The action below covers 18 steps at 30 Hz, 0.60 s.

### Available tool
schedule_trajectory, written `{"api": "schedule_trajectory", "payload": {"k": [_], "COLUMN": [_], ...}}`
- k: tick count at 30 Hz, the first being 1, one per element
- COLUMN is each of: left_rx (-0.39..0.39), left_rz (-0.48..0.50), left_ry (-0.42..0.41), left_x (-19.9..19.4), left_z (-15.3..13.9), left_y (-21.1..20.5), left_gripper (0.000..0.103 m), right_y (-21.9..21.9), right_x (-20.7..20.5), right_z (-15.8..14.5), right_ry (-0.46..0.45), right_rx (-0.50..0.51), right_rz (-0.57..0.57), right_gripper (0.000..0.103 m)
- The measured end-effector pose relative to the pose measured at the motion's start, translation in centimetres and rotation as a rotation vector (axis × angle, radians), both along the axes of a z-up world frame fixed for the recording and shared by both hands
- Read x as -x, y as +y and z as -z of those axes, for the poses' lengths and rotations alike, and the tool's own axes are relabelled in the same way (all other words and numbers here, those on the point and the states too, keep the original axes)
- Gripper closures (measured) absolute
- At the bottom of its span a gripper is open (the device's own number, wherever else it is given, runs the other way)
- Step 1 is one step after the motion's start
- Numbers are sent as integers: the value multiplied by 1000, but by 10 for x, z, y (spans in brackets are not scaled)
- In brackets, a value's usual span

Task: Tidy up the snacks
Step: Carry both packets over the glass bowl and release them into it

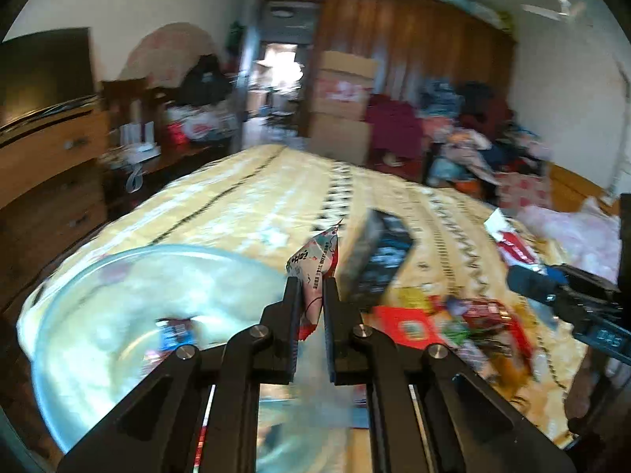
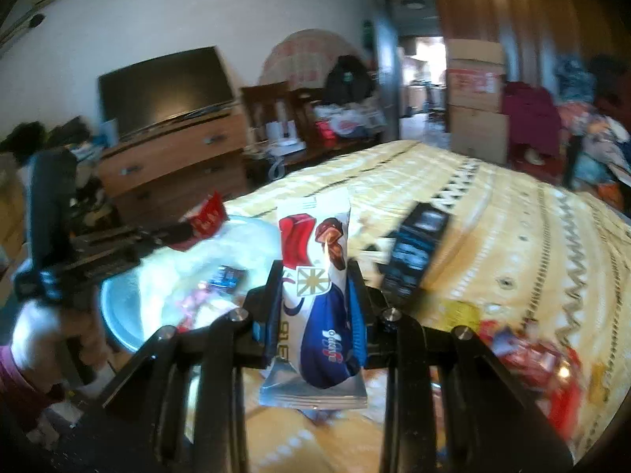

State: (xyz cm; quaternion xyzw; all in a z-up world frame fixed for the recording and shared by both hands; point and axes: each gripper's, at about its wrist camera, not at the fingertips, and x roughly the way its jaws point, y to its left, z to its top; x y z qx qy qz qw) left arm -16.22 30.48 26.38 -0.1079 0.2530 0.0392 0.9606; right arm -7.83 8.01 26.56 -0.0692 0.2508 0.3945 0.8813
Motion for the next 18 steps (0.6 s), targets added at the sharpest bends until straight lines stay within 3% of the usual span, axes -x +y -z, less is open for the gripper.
{"api": "schedule_trajectory", "payload": {"k": [8, 18], "left_rx": [33, 45], "left_rz": [-120, -158], "left_ry": [74, 73], "left_x": [2, 11], "left_z": [28, 32], "left_y": [55, 76], "left_gripper": [94, 94], "right_y": [70, 110], "right_x": [-6, -8], "right_z": [21, 35], "right_ry": [89, 152], "right_rx": [39, 82], "right_rz": [-109, -145], "right_gripper": [73, 73]}}
